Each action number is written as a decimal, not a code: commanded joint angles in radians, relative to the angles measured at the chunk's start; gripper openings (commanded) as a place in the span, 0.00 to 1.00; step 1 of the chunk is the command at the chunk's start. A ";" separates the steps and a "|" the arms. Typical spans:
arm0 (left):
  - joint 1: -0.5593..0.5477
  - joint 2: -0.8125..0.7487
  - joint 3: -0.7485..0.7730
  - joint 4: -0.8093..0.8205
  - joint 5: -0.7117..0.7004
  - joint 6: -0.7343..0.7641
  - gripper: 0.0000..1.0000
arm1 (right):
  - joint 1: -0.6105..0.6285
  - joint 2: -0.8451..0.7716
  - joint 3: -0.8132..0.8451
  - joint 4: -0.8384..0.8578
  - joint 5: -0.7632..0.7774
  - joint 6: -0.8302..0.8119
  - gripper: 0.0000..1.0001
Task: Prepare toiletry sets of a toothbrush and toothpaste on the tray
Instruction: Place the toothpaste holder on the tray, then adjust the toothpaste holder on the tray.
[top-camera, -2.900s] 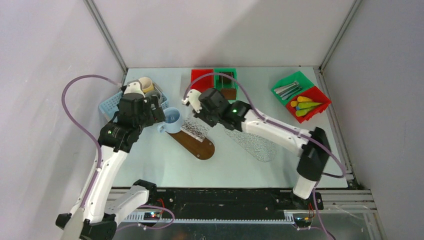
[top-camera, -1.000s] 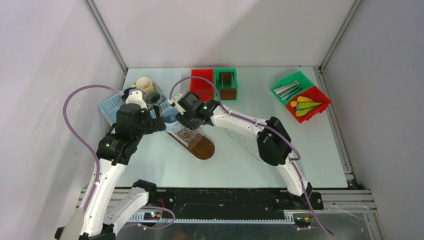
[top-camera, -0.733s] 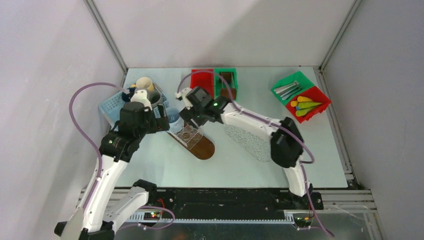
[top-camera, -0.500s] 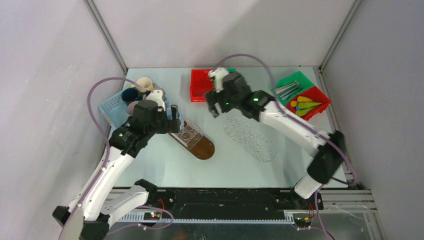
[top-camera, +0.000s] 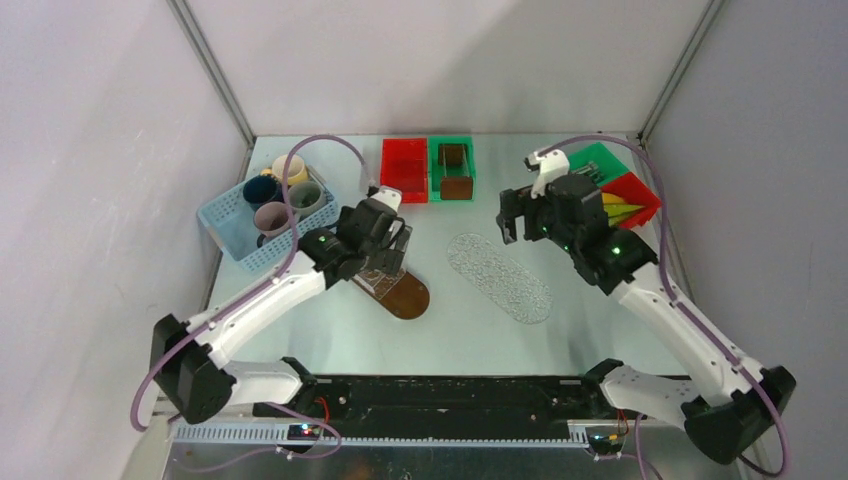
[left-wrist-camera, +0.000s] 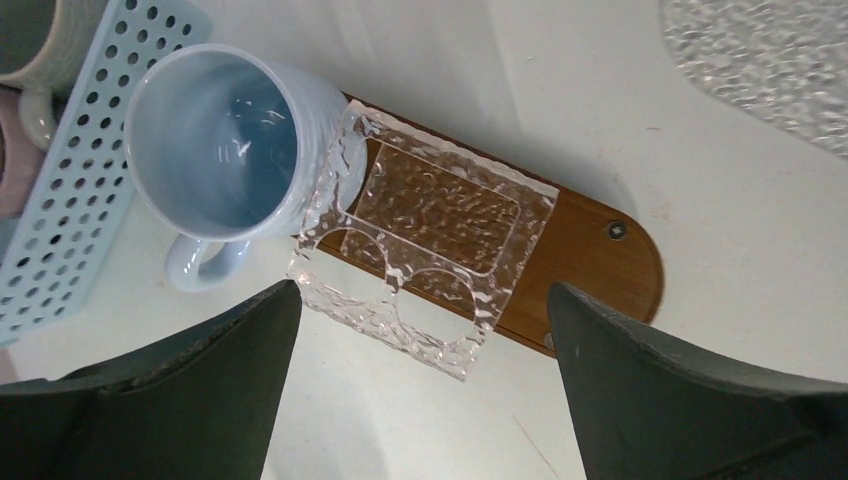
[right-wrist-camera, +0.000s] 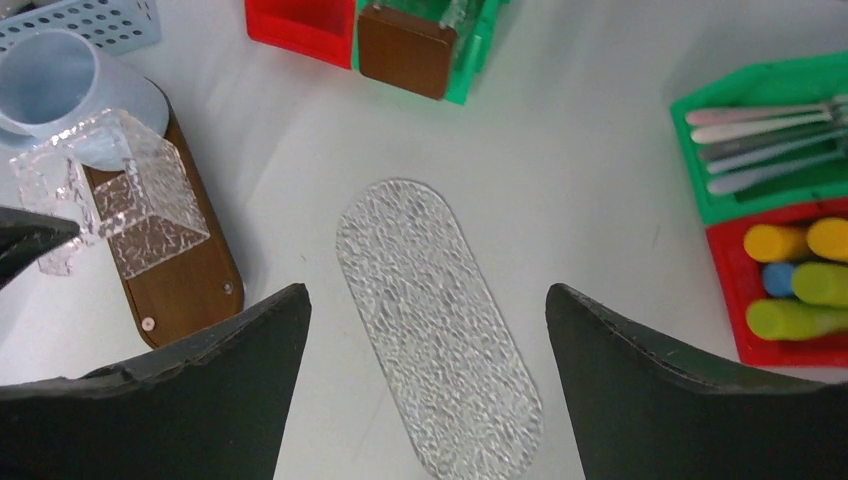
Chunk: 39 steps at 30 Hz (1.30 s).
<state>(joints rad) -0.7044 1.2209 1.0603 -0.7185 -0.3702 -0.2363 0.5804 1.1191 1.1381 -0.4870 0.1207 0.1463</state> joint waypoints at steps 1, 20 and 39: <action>-0.013 0.061 0.058 0.017 -0.118 0.057 1.00 | -0.031 -0.100 -0.047 -0.018 0.031 0.006 0.91; -0.031 0.197 0.079 -0.020 -0.118 0.126 1.00 | -0.129 -0.184 -0.101 -0.037 0.019 -0.005 0.93; -0.032 0.169 0.090 -0.040 -0.125 0.146 1.00 | -0.140 -0.195 -0.110 -0.045 0.001 -0.008 0.93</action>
<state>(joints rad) -0.7330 1.4345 1.1080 -0.7513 -0.4896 -0.1192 0.4450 0.9440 1.0264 -0.5465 0.1310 0.1463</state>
